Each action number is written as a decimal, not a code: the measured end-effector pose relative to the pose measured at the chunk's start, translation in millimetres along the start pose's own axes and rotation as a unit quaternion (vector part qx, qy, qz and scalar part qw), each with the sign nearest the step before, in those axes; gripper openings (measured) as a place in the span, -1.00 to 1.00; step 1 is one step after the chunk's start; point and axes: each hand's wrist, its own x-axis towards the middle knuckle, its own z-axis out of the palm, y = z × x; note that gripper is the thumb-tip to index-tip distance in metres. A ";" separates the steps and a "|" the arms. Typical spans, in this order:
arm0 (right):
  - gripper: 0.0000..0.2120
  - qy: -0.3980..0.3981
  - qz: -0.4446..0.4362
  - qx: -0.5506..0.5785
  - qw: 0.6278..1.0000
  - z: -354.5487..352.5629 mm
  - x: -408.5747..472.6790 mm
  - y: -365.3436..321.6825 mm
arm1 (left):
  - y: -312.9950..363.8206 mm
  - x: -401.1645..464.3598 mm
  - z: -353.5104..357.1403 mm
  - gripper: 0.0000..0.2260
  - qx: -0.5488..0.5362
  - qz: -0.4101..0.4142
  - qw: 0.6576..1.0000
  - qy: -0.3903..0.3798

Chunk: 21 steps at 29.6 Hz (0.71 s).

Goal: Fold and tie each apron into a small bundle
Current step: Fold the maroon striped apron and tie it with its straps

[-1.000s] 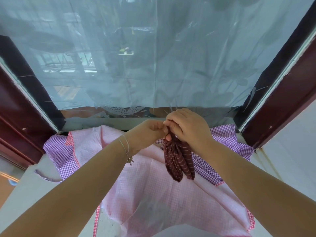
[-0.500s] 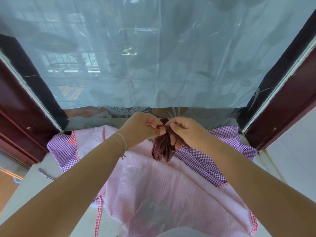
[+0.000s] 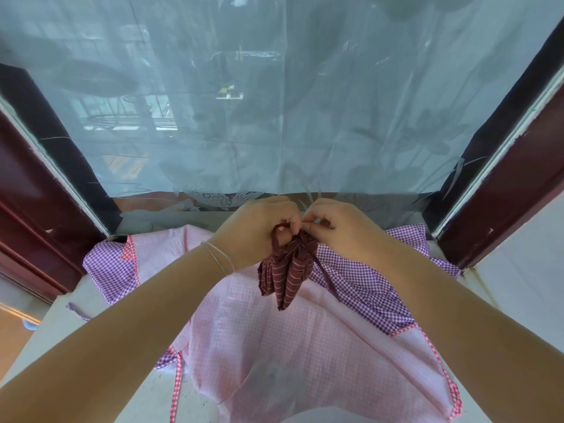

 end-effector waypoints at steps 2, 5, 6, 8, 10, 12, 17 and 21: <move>-0.88 0.004 0.020 0.008 1.000 -5.4 2.3 -0.3 | 4.3 -1.9 5.3 -0.82 0.061 0.051 0.996 0.036; -0.90 -0.005 0.044 0.067 0.997 -14.7 3.6 -3.8 | 6.8 -1.2 8.2 -0.82 0.122 0.085 0.985 0.088; -0.93 -0.014 0.047 0.097 0.994 -15.3 3.2 -5.4 | 7.0 -0.4 7.8 -0.83 0.147 0.085 0.980 0.100; -0.97 -0.025 0.049 0.143 0.988 -14.4 2.5 -7.1 | 7.8 0.0 5.5 -0.88 0.184 0.073 0.972 0.122; -0.86 -0.035 0.053 0.175 0.983 -14.5 1.5 -7.5 | 7.6 -1.4 5.8 -0.90 0.194 0.057 0.970 0.139; -0.81 -0.043 0.055 0.201 0.977 -16.5 0.3 -9.0 | 7.8 -2.2 5.8 -0.87 0.188 0.047 0.970 0.146; -0.86 -0.014 0.096 0.310 0.946 -23.9 -0.3 -16.3 | 13.2 1.6 -1.4 -0.82 0.154 0.054 0.972 0.167; -0.93 0.026 0.112 0.288 0.951 -28.1 -0.5 -23.4 | 10.0 3.2 -5.8 -0.83 0.129 0.058 0.976 0.169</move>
